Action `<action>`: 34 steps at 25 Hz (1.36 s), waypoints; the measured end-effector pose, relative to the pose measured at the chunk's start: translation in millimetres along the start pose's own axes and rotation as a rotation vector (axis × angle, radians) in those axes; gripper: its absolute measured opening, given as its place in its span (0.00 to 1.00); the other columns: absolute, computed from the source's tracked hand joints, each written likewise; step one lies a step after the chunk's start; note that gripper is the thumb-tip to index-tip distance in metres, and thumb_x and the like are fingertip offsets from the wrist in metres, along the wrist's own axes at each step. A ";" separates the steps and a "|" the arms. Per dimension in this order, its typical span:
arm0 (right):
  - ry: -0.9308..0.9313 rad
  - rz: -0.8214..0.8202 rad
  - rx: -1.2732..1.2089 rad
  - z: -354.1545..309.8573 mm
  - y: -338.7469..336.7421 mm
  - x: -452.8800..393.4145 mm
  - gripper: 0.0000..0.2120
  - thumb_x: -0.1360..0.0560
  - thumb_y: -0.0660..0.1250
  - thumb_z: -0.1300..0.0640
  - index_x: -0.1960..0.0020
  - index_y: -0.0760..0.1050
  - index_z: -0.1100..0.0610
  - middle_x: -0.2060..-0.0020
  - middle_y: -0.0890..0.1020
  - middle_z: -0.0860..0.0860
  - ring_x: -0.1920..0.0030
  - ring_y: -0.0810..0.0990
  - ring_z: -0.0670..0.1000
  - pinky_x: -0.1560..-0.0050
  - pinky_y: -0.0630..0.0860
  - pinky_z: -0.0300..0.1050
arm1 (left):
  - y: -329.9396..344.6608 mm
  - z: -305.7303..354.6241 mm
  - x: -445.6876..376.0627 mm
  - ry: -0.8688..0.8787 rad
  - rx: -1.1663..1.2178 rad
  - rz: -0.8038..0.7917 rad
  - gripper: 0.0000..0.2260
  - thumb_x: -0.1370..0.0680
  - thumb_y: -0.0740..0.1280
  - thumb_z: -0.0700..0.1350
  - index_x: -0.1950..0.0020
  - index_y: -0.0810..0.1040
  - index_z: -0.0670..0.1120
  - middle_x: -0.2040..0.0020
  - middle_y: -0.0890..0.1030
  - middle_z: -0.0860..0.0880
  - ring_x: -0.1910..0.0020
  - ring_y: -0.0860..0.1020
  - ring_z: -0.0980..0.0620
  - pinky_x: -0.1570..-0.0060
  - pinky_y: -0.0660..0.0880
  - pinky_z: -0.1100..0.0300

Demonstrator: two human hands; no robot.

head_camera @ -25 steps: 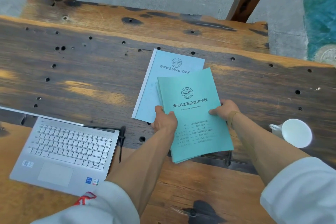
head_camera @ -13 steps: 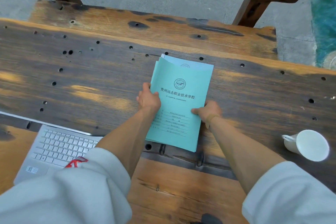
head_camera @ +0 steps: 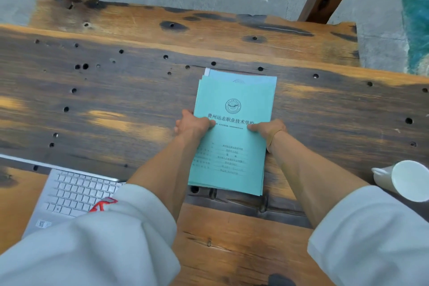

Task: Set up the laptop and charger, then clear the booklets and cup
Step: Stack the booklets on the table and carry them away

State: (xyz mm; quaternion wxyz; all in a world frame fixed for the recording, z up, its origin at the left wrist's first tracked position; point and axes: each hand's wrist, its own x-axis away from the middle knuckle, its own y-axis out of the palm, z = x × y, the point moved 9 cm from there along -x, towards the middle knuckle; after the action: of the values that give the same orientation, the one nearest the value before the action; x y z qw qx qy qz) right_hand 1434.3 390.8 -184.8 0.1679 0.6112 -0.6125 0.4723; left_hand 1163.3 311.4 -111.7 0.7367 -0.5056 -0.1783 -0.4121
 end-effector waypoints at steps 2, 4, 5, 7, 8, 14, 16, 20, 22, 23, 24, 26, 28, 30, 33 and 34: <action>0.022 -0.051 0.005 3.1 -2.5 4.5 0.42 0.58 0.81 0.49 0.45 0.79 0.61 0.44 0.81 0.59 0.53 0.84 0.60 0.48 0.81 0.59 | 3.7 -10.6 -0.6 -0.044 0.064 -0.066 0.32 0.42 0.77 0.56 0.42 0.72 0.50 0.41 0.78 0.46 0.42 0.76 0.43 0.42 0.75 0.44; 0.006 -0.041 0.011 -4.1 -15.9 42.2 0.32 0.50 0.83 0.53 0.49 0.79 0.62 0.47 0.82 0.58 0.53 0.84 0.59 0.49 0.82 0.56 | 7.8 -15.6 10.2 -0.056 0.135 -0.143 0.26 0.38 0.79 0.49 0.45 0.72 0.48 0.46 0.81 0.46 0.50 0.81 0.43 0.47 0.79 0.43; 0.011 -0.036 0.005 -0.8 -22.1 57.4 0.24 0.42 0.83 0.57 0.51 0.79 0.61 0.50 0.83 0.57 0.54 0.84 0.58 0.49 0.82 0.55 | 9.5 -18.4 20.4 -0.048 0.165 -0.169 0.22 0.34 0.78 0.45 0.46 0.71 0.46 0.48 0.81 0.45 0.52 0.81 0.43 0.49 0.80 0.44; 0.020 -0.049 -0.010 18.4 -34.6 80.1 0.15 0.36 0.80 0.62 0.52 0.80 0.60 0.52 0.85 0.57 0.56 0.85 0.58 0.50 0.82 0.56 | 10.3 -27.5 47.5 -0.041 0.186 -0.192 0.17 0.29 0.76 0.40 0.47 0.70 0.45 0.48 0.81 0.44 0.55 0.82 0.44 0.52 0.81 0.47; 0.022 -0.052 -0.014 30.4 -41.5 90.3 0.15 0.36 0.80 0.62 0.52 0.80 0.60 0.53 0.85 0.57 0.56 0.85 0.58 0.50 0.82 0.56 | 11.2 -33.9 60.7 -0.031 0.184 -0.207 0.16 0.28 0.75 0.38 0.48 0.70 0.44 0.47 0.81 0.44 0.55 0.81 0.44 0.55 0.80 0.49; -0.095 -0.050 -0.057 79.3 -86.4 168.9 0.17 0.37 0.80 0.63 0.52 0.80 0.57 0.55 0.86 0.54 0.58 0.86 0.55 0.51 0.83 0.54 | -0.8 -64.0 152.4 0.125 0.233 -0.306 0.19 0.29 0.74 0.33 0.44 0.69 0.43 0.47 0.81 0.44 0.52 0.81 0.44 0.51 0.80 0.48; -0.172 -0.031 -0.045 90.2 -100.5 199.4 0.19 0.40 0.81 0.62 0.53 0.79 0.55 0.56 0.86 0.53 0.57 0.86 0.56 0.50 0.82 0.56 | -9.3 -73.1 187.8 0.193 0.299 -0.321 0.19 0.28 0.73 0.30 0.43 0.70 0.44 0.49 0.81 0.45 0.54 0.81 0.46 0.54 0.80 0.50; -0.390 0.037 0.040 115.3 -125.8 252.1 0.23 0.44 0.81 0.55 0.52 0.78 0.50 0.54 0.85 0.47 0.53 0.84 0.53 0.47 0.80 0.56 | -25.9 -100.0 250.1 0.328 0.373 -0.319 0.20 0.28 0.72 0.30 0.40 0.72 0.44 0.49 0.80 0.46 0.54 0.80 0.50 0.59 0.78 0.57; -0.489 0.062 0.106 126.9 -136.4 286.9 0.22 0.40 0.80 0.58 0.48 0.77 0.50 0.53 0.84 0.46 0.52 0.83 0.51 0.47 0.79 0.51 | -26.8 -120.2 273.2 0.388 0.357 -0.341 0.20 0.27 0.71 0.30 0.39 0.73 0.45 0.47 0.81 0.47 0.51 0.81 0.51 0.59 0.77 0.60; -0.527 0.082 0.135 134.9 -141.9 301.3 0.22 0.38 0.80 0.60 0.47 0.77 0.50 0.53 0.84 0.46 0.52 0.82 0.51 0.49 0.78 0.48 | -26.2 -130.3 283.3 0.423 0.348 -0.354 0.20 0.27 0.70 0.30 0.39 0.73 0.46 0.46 0.82 0.48 0.49 0.81 0.50 0.59 0.77 0.62; -0.558 0.104 0.153 145.3 -146.8 313.6 0.22 0.37 0.80 0.60 0.46 0.78 0.50 0.54 0.83 0.46 0.52 0.81 0.51 0.51 0.76 0.46 | -26.8 -140.6 294.6 0.467 0.339 -0.358 0.21 0.27 0.70 0.29 0.39 0.74 0.46 0.45 0.82 0.48 0.47 0.81 0.50 0.58 0.77 0.63; -0.586 0.151 0.170 166.0 -153.7 330.1 0.21 0.38 0.80 0.59 0.47 0.79 0.51 0.55 0.83 0.47 0.53 0.81 0.51 0.51 0.77 0.46 | -29.6 -155.8 312.3 0.558 0.305 -0.340 0.22 0.27 0.70 0.28 0.38 0.74 0.47 0.45 0.82 0.50 0.46 0.79 0.52 0.57 0.76 0.68; -0.580 0.151 0.147 187.1 -154.6 339.6 0.21 0.39 0.80 0.57 0.49 0.79 0.50 0.54 0.84 0.47 0.52 0.82 0.52 0.50 0.79 0.50 | -32.3 -170.1 323.0 0.615 0.282 -0.323 0.22 0.28 0.70 0.28 0.41 0.74 0.50 0.47 0.81 0.51 0.47 0.78 0.54 0.56 0.74 0.71; -0.584 0.138 0.130 206.6 -154.8 346.7 0.19 0.40 0.80 0.57 0.52 0.79 0.49 0.55 0.85 0.48 0.53 0.83 0.52 0.50 0.80 0.50 | -34.3 -185.5 328.5 0.639 0.262 -0.314 0.23 0.27 0.70 0.29 0.43 0.74 0.54 0.46 0.81 0.53 0.46 0.78 0.55 0.54 0.74 0.71; -0.609 0.126 0.148 224.0 -157.4 357.8 0.18 0.38 0.80 0.58 0.51 0.78 0.49 0.57 0.84 0.47 0.55 0.82 0.49 0.58 0.76 0.41 | -31.7 -205.9 333.0 0.659 0.201 -0.318 0.23 0.27 0.72 0.32 0.37 0.74 0.52 0.45 0.80 0.56 0.45 0.77 0.59 0.51 0.73 0.70; -0.606 0.110 0.160 228.1 -157.1 359.3 0.17 0.37 0.79 0.58 0.51 0.79 0.50 0.57 0.84 0.47 0.55 0.81 0.49 0.60 0.74 0.39 | -30.1 -212.0 333.5 0.655 0.184 -0.322 0.23 0.27 0.72 0.34 0.36 0.74 0.52 0.44 0.80 0.56 0.45 0.77 0.59 0.50 0.73 0.69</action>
State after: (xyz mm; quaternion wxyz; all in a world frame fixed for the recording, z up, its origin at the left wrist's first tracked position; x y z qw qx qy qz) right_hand 1591.1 30.4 41.7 -0.0968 0.7015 -0.6275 0.3237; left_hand 1306.0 -24.6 42.8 0.7229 -0.2443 -0.0467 -0.6446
